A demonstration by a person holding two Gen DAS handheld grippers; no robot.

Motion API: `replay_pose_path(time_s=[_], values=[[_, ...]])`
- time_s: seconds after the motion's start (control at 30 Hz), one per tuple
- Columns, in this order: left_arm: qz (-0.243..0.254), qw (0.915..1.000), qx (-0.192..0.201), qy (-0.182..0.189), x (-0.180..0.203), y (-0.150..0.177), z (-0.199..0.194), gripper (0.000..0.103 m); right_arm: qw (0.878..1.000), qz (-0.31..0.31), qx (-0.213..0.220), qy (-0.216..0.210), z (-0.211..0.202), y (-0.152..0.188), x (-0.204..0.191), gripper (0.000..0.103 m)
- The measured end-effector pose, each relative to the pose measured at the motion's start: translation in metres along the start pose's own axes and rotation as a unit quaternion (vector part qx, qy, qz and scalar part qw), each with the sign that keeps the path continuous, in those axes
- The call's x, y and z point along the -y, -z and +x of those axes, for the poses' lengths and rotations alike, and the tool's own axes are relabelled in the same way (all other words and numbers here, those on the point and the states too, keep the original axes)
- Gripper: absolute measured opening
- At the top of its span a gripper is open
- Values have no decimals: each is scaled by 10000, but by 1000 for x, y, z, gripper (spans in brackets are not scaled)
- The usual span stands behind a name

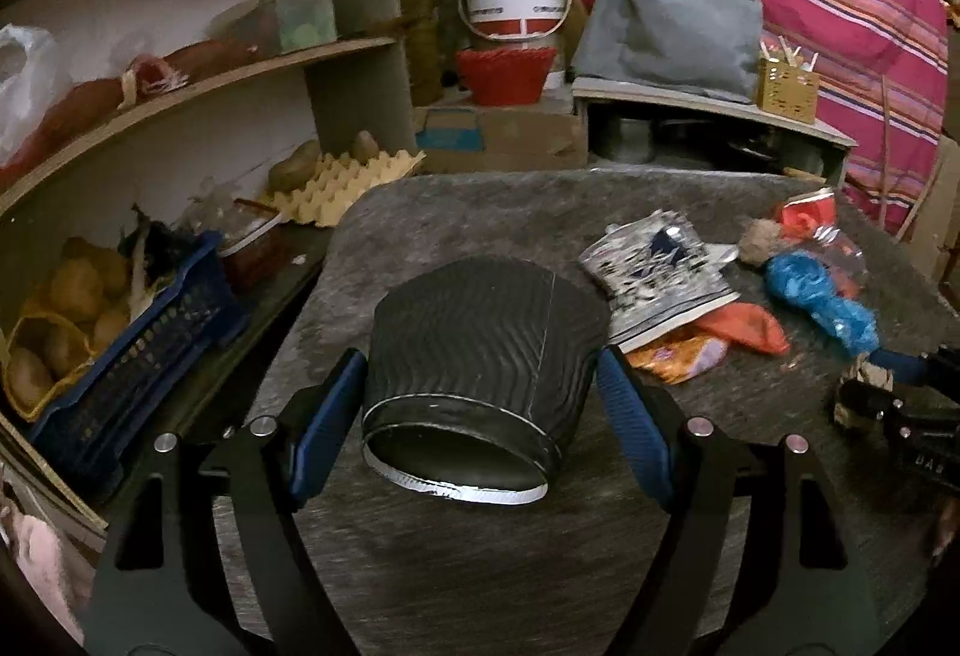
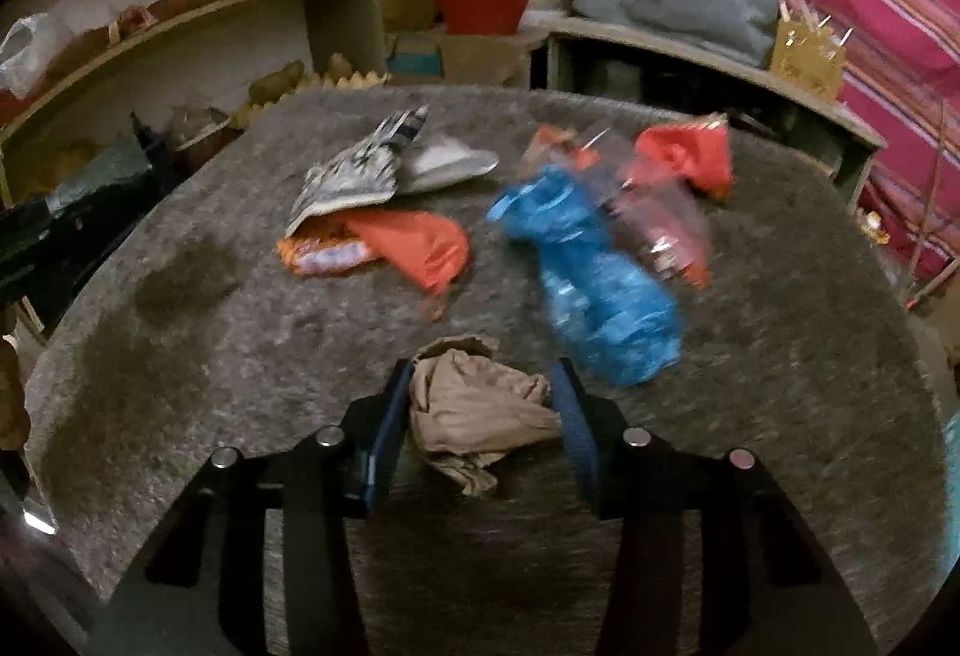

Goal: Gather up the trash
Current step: 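Grasp the beige cloth with the right tool while the left tool holds the sleeve, then carry the cloth and sleeve to the basket and open both tools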

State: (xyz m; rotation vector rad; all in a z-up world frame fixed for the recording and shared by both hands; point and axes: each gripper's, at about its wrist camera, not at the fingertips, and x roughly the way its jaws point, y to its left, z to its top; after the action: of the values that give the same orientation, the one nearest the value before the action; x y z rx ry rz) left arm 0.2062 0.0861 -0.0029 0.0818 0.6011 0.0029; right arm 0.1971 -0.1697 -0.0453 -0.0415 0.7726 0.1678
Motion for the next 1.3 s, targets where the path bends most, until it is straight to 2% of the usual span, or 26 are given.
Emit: replay_pose_path(time_s=[0.2,0.37,0.6,0.73,0.93,1.03,1.1,1.3], values=[[48,9996,189,209,39,-15,-8,77,9990,309,208,232,-22,-8,44,47],[193,9984,265,461,84,-22,-12,77,9960,590,295,608,-41,-4,94,47],[445,9936,321,992,165,-29,-21,77,9876,932,395,1200,-78,10,172,47],[689,9880,436,1314,220,-31,-33,77,9780,1274,436,1593,-106,28,227,47],[1135,9740,464,1905,313,-25,-50,77,9569,1824,490,2206,-148,60,311,47],[1216,9650,414,2287,356,-21,-57,77,9494,1913,423,2453,-160,77,339,47],[1272,9576,345,2562,391,-17,-62,77,9449,2072,394,2503,-167,91,357,47],[1628,9375,268,3063,475,0,-80,77,9350,2378,372,2603,-181,118,390,47]])
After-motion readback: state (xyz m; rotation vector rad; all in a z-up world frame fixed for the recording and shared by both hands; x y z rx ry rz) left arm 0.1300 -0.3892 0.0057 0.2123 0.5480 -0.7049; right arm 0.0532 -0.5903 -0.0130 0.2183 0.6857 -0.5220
